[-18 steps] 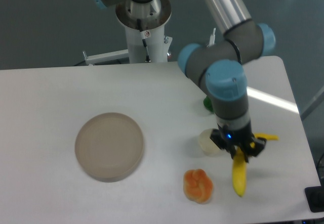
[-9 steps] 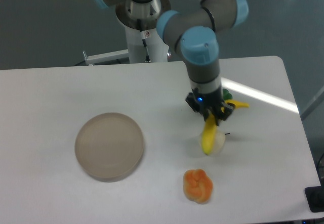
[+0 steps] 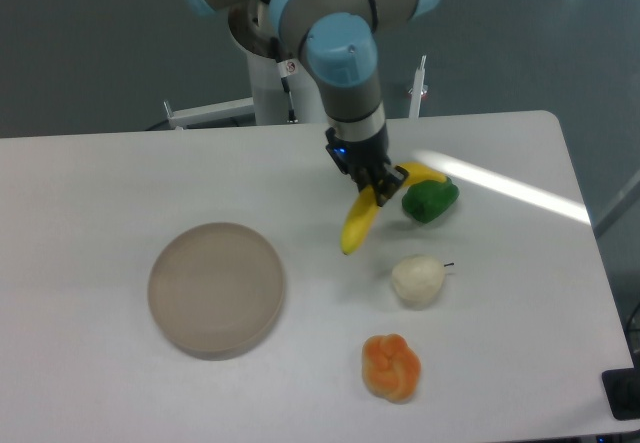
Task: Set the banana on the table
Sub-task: 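Carry the banana up and over toward the beige plate, then lower the banana onto the table beside the white pear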
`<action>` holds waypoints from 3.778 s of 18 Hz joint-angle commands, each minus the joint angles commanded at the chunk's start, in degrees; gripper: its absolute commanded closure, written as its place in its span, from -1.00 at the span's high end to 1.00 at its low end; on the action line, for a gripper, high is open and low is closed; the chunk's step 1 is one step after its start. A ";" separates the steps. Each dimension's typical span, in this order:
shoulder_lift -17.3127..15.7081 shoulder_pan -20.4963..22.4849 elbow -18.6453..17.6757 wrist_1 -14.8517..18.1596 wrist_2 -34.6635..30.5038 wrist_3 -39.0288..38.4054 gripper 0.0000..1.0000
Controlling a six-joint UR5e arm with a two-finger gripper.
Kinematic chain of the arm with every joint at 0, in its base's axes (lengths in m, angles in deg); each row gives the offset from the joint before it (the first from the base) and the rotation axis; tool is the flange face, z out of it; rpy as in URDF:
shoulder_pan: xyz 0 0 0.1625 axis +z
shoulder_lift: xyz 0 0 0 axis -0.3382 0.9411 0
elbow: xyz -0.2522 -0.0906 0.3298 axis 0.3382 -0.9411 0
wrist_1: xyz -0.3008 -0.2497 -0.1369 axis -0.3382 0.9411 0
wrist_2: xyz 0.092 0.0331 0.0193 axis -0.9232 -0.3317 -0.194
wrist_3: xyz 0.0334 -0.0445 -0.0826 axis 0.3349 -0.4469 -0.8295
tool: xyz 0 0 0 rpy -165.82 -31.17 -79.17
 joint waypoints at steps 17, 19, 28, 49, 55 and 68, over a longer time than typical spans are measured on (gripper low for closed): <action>12.12 -2.82 5.61 -0.27 2.99 -37.37 -0.47; 13.18 -2.82 6.32 -0.35 2.90 -37.28 -0.46; 17.05 -2.64 10.01 -0.44 2.29 -36.84 -0.45; 19.69 -2.73 12.04 -0.70 0.88 -35.97 -0.38; 19.78 -2.73 12.12 -0.70 0.44 -34.91 -0.38; 20.13 -2.56 12.56 -0.70 0.44 -33.33 0.00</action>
